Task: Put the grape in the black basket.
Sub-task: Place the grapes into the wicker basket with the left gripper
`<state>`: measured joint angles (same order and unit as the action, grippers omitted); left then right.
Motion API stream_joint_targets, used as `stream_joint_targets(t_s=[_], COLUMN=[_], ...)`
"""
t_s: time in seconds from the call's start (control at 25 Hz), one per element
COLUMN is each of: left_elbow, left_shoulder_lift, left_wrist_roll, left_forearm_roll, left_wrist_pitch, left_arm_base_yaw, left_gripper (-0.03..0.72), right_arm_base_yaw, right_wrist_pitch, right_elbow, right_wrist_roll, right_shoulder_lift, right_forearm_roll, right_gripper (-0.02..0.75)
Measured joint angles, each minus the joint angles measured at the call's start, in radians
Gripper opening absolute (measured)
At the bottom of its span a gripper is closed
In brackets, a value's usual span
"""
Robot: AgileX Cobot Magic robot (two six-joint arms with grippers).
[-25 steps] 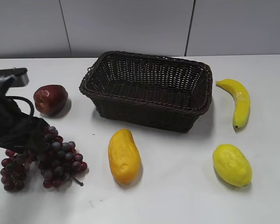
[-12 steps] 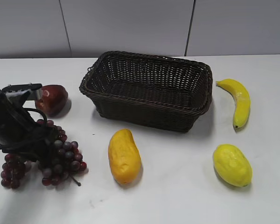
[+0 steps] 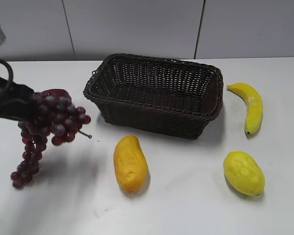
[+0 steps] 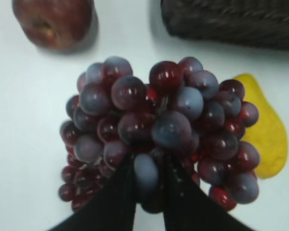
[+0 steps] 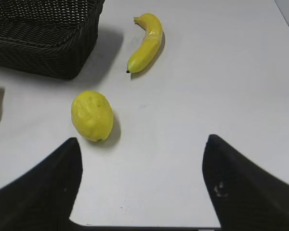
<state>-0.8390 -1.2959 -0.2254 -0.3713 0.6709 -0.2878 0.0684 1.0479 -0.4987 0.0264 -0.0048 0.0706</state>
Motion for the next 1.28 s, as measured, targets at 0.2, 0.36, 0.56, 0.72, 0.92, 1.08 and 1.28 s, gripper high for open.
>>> stream_joint_targets(t_s=[0.2, 0.36, 0.56, 0.72, 0.92, 1.08, 1.28], left_elbow=[-0.058, -0.197, -0.353, -0.464, -0.584, -0.604, -0.605], left_shoulder_lift=[0.16, 0.183, 0.135, 0.044, -0.112, -0.241, -0.401], left_wrist_roll=[-0.002, -0.04, -0.053, -0.067, -0.078, -0.078, -0.079], left_forearm_roll=[0.033, 0.054, 0.055, 0.056, 0.056, 0.056, 0.056], left_wrist_pitch=[-0.056, -0.081, -0.142, -0.153, -0.164, -0.213, -0.255], left_arm_base_yaw=[0.0, 0.0, -0.008, -0.052, -0.167, -0.247, -0.305], left_gripper=[0.12, 0.118, 0.116, 0.117, 0.117, 0.116, 0.114], right_arm_base_yaw=[0.0, 0.0, 0.0, 0.0, 0.0, 0.0, 0.0], right_wrist_pitch=[0.0, 0.0, 0.0, 0.0, 0.0, 0.0, 0.0], right_elbow=[0.0, 0.0, 0.0, 0.0, 0.0, 0.0, 0.0], right_wrist_roll=[0.0, 0.0, 0.0, 0.0, 0.0, 0.0, 0.0], right_shoulder_lift=[0.0, 0.0, 0.0, 0.0, 0.0, 0.0, 0.0], right_forearm_roll=[0.0, 0.0, 0.0, 0.0, 0.0, 0.0, 0.0], right_gripper=[0.59, 0.59, 0.59, 0.59, 0.59, 0.59, 0.59])
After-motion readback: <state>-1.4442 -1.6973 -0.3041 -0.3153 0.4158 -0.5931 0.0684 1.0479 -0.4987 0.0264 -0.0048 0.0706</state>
